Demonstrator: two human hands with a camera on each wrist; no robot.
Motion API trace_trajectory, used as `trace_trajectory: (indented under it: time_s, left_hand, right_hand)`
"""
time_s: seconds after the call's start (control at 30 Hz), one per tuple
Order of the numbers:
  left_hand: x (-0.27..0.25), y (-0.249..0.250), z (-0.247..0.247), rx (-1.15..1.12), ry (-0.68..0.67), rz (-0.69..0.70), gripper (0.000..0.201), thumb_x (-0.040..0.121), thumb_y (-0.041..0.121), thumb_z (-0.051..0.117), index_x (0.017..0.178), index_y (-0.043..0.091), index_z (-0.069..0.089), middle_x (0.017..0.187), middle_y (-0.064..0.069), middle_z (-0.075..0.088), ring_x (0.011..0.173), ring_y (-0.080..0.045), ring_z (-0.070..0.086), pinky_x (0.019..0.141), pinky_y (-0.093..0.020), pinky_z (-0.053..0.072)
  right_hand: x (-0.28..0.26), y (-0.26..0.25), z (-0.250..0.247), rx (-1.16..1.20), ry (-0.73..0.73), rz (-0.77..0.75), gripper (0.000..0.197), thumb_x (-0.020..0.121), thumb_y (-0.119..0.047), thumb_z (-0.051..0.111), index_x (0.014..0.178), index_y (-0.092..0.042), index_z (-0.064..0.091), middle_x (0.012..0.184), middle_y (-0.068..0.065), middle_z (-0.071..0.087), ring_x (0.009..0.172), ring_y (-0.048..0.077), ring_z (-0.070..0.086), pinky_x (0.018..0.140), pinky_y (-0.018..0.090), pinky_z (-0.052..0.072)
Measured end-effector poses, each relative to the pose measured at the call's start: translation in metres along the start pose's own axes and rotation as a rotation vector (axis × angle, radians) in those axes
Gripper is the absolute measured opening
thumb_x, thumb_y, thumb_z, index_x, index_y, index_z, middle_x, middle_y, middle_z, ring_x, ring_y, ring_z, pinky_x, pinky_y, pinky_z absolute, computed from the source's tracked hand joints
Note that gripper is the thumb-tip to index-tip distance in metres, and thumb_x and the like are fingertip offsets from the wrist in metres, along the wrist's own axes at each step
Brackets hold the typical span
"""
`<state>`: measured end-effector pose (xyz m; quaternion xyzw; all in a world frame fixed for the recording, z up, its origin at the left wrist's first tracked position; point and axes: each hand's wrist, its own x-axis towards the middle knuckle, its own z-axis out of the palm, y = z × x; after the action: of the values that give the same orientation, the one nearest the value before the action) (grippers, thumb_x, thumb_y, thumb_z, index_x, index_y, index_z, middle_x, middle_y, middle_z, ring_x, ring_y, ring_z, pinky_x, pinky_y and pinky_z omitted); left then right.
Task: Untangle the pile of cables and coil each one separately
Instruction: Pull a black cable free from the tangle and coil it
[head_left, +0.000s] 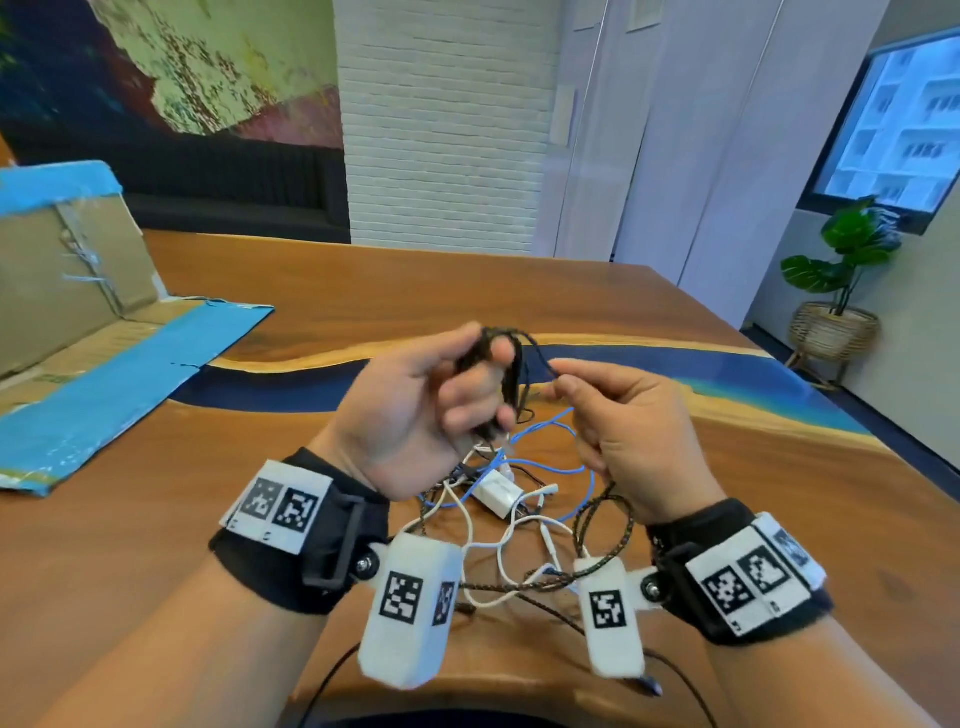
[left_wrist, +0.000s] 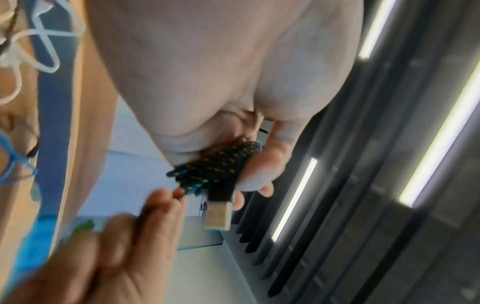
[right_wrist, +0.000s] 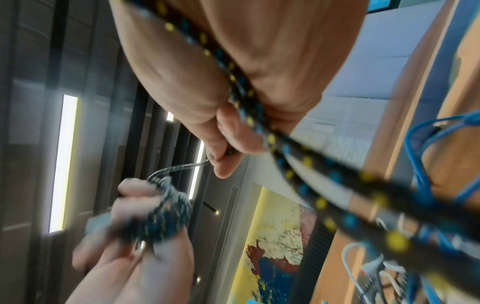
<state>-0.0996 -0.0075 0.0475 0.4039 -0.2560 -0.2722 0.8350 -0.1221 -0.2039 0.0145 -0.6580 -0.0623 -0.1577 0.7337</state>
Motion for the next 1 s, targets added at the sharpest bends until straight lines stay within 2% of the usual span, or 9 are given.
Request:
trace_trajectory:
  time_s: [0.1,0.17,0.23,0.33,0.4,0.47,0.57,0.8,1.0]
  left_hand:
    - [0.004,-0.002,0.005,-0.239,0.053,0.151,0.047,0.097,0.023,0.045,0.129,-0.006,0.062,0.089,-0.007,0.069,0.085,-0.023,0.071,0.092,-0.036,0.058]
    - [0.009,-0.004,0.008,-0.200,0.145,0.219,0.048,0.100,0.020,0.043,0.141,-0.005,0.048,0.113,-0.015,0.072,0.112,-0.030,0.070,0.096,-0.038,0.058]
    - [0.013,-0.003,0.005,-0.023,0.280,0.258,0.042,0.105,0.017,0.041,0.143,-0.002,0.042,0.121,-0.018,0.070,0.121,-0.030,0.066,0.100,-0.041,0.052]
    - [0.012,-0.003,-0.003,0.511,0.414,0.215,0.032,0.097,0.024,0.059,0.123,0.006,0.064,0.124,-0.006,0.072,0.118,-0.018,0.067,0.108,-0.033,0.044]
    - [0.008,-0.003,-0.005,0.818,0.364,0.085,0.025,0.097,0.032,0.064,0.113,0.013,0.070,0.113,0.002,0.074,0.105,-0.008,0.067,0.090,-0.017,0.050]
    - [0.005,-0.004,-0.007,0.979,0.249,-0.032,0.026,0.102,0.038,0.058,0.106,0.013,0.068,0.086,0.005,0.074,0.081,-0.008,0.065,0.072,-0.019,0.051]
    - [0.003,0.001,-0.016,1.226,0.155,-0.104,0.041,0.095,0.054,0.063,0.092,0.013,0.066,0.071,0.002,0.064,0.066,-0.011,0.057,0.066,-0.030,0.045]
    - [0.006,0.005,-0.029,1.131,0.417,0.157,0.032,0.099,0.032,0.064,0.077,0.011,0.056,0.064,-0.004,0.045,0.057,-0.016,0.039,0.058,-0.033,0.032]
    - [0.006,0.018,-0.039,1.024,0.602,0.341,0.030,0.101,0.029,0.062,0.082,0.007,0.062,0.066,-0.004,0.043,0.063,-0.017,0.043,0.063,-0.035,0.040]
  right_hand:
    - [-0.007,0.012,0.016,-0.124,-0.081,0.056,0.019,0.097,-0.001,0.062,0.109,-0.011,0.074,0.086,0.007,0.077,0.035,0.013,0.036,0.036,0.023,0.037]
    - [-0.017,0.016,0.025,-0.228,-0.214,0.110,0.023,0.096,0.000,0.062,0.115,-0.008,0.073,0.089,0.004,0.078,0.035,0.014,0.042,0.039,0.027,0.043]
    - [-0.027,0.016,0.033,-0.269,-0.342,0.149,0.025,0.098,0.002,0.059,0.117,-0.009,0.071,0.085,0.001,0.076,0.035,0.012,0.046,0.047,0.035,0.048]
    - [-0.029,0.007,0.035,-0.270,-0.390,0.139,0.019,0.098,0.002,0.058,0.110,-0.004,0.072,0.079,0.002,0.074,0.037,0.012,0.047,0.054,0.045,0.052]
    - [-0.023,-0.001,0.030,-0.201,-0.350,0.098,0.020,0.097,0.004,0.059,0.109,-0.003,0.073,0.077,0.006,0.072,0.039,0.013,0.043,0.048,0.036,0.055]
    - [-0.016,-0.009,0.021,-0.091,-0.284,0.082,0.025,0.096,0.007,0.058,0.113,-0.004,0.074,0.072,0.010,0.068,0.042,0.014,0.041,0.046,0.030,0.053]
    - [-0.009,-0.015,0.007,0.054,-0.217,0.112,0.035,0.096,0.010,0.055,0.120,-0.008,0.071,0.067,0.012,0.062,0.045,0.016,0.049,0.051,0.028,0.053]
    - [-0.017,-0.006,0.005,0.040,-0.278,0.209,0.038,0.092,0.011,0.060,0.122,-0.011,0.068,0.113,0.018,0.074,0.072,0.024,0.067,0.041,0.027,0.052]
    - [-0.024,0.005,-0.004,0.011,-0.386,0.239,0.055,0.091,0.012,0.061,0.135,-0.020,0.060,0.100,0.016,0.073,0.053,0.027,0.060,0.051,0.035,0.056]
